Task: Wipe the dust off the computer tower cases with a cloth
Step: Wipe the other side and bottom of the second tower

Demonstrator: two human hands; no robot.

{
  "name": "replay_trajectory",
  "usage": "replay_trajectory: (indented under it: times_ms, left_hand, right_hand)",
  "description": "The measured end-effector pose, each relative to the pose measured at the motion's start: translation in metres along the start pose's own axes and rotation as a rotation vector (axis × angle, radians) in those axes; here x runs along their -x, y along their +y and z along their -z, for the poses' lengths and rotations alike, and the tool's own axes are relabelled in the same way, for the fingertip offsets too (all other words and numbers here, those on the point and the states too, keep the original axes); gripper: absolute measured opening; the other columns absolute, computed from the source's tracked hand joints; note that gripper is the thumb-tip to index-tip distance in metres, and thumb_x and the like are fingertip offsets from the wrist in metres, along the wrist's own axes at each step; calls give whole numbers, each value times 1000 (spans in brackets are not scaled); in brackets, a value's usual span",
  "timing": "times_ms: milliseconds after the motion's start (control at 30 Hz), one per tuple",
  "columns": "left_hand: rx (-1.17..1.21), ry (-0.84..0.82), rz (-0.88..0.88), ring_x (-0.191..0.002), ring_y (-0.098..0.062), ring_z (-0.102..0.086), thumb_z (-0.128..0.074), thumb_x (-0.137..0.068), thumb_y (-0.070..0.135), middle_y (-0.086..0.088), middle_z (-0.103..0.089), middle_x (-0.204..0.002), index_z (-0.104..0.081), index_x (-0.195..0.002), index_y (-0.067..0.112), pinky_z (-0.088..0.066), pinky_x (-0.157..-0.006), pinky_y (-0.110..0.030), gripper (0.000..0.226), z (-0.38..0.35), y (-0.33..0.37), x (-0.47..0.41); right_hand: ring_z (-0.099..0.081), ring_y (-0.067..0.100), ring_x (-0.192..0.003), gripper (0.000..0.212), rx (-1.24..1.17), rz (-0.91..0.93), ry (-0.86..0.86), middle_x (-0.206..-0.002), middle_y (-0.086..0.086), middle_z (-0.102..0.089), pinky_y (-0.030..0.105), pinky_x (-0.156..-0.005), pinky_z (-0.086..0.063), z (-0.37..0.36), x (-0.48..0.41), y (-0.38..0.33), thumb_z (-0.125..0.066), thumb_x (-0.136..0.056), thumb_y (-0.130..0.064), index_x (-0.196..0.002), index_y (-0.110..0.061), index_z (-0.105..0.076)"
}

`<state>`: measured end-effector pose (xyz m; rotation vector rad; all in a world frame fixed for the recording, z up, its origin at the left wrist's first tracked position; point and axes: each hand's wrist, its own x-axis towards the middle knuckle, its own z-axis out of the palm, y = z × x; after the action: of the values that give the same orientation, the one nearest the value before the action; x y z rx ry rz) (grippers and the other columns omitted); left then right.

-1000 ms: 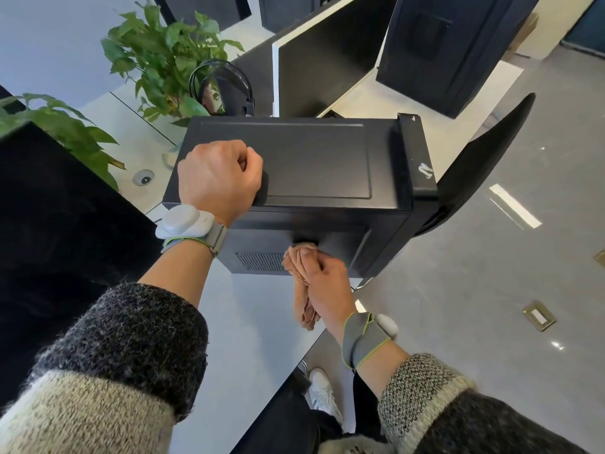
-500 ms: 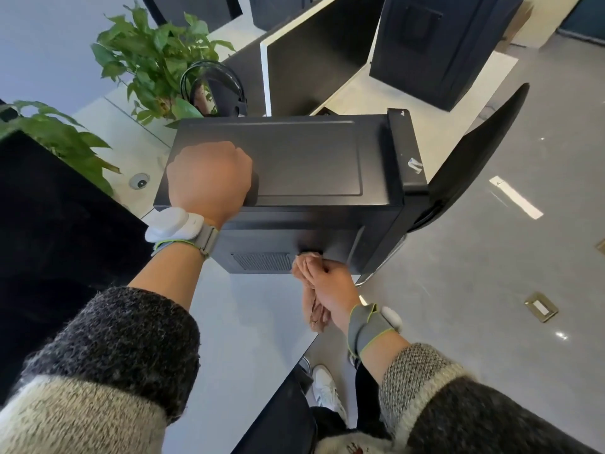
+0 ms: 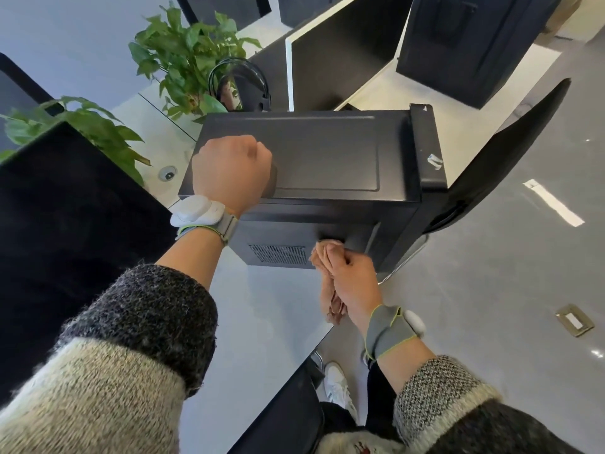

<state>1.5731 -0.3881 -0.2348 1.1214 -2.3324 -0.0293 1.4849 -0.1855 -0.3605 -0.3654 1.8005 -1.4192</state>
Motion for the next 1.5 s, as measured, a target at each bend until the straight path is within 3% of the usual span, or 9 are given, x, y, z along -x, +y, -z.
replay_trajectory:
  times_ms: [133,300,500,700,800,1000,1133,1267,1500]
  left_hand:
    - [10,-6,1,-53,-22,-41,-49,-98,34,5,-37,-54,-35,-57,23,-26,-53,-27,44,3,4,-1]
    - [9,-2,2,-52,-27,-44,-47,-97,34,-2,-43,-53,-43,-57,17,-32,-53,-30,44,2,3,0]
    - [-45,-20,-37,-51,-27,-40,-47,-97,34,4,-35,-52,-36,-57,18,-28,-51,-29,44,5,7,-3]
    - [-57,-20,-132,-50,-31,-46,-50,-96,33,-1,-41,-51,-44,-58,14,-42,-50,-35,43,6,26,-3]
    - [-17,-14,-151,-50,-30,-41,-52,-94,32,0,-37,-50,-45,-57,13,-33,-52,-30,42,7,49,-9]
    - [57,-101,-213,-53,-35,-49,-49,-93,36,-3,-47,-52,-51,-59,11,-43,-54,-33,42,-14,94,-8]
    - [47,-107,-190,-55,-32,-44,-51,-94,35,1,-42,-52,-49,-60,11,-31,-58,-30,41,-22,98,-2]
    - [29,-93,-172,-54,-32,-42,-51,-94,34,3,-38,-52,-47,-61,11,-31,-58,-31,41,-21,95,0]
    - [13,-94,-159,-52,-27,-35,-54,-95,30,7,-30,-50,-35,-57,17,-18,-52,-28,44,-17,99,1]
  right_hand:
    - [-72,18,-74,38,42,138,22,-75,1,-77,33,-74,-56,6,1,-9,-59,-106,-38,-85,-14,-79]
    - [-77,21,-89,38,51,-55,23,-81,-2,-80,43,-93,-60,6,-10,20,-60,-104,-43,-81,-20,-81]
    - [-66,-2,-70,36,19,138,31,-69,-17,-72,11,-66,-48,9,-6,6,-54,-110,-32,-86,-18,-77]
    - [-71,11,-79,39,-41,-70,16,-79,-5,-77,19,-73,-51,16,-10,20,-53,-111,-27,-86,-11,-78]
    - [-75,11,-83,41,-7,30,17,-79,-4,-78,24,-76,-56,17,-6,9,-52,-109,-34,-81,-17,-77]
    - [-75,19,-91,36,-24,82,54,-88,-2,-79,33,-85,-58,25,-8,17,-57,-107,-42,-91,-18,-78]
    - [-72,19,-81,39,-24,-12,62,-78,0,-77,31,-79,-57,27,-10,22,-59,-108,-31,-77,-12,-75]
    - [-72,24,-88,39,-36,106,112,-85,1,-78,36,-81,-57,27,-3,9,-55,-107,-42,-91,-15,-79]
    - [-74,27,-91,41,-91,-14,73,-85,2,-79,51,-96,-58,33,-12,27,-57,-106,-44,-86,-15,-78]
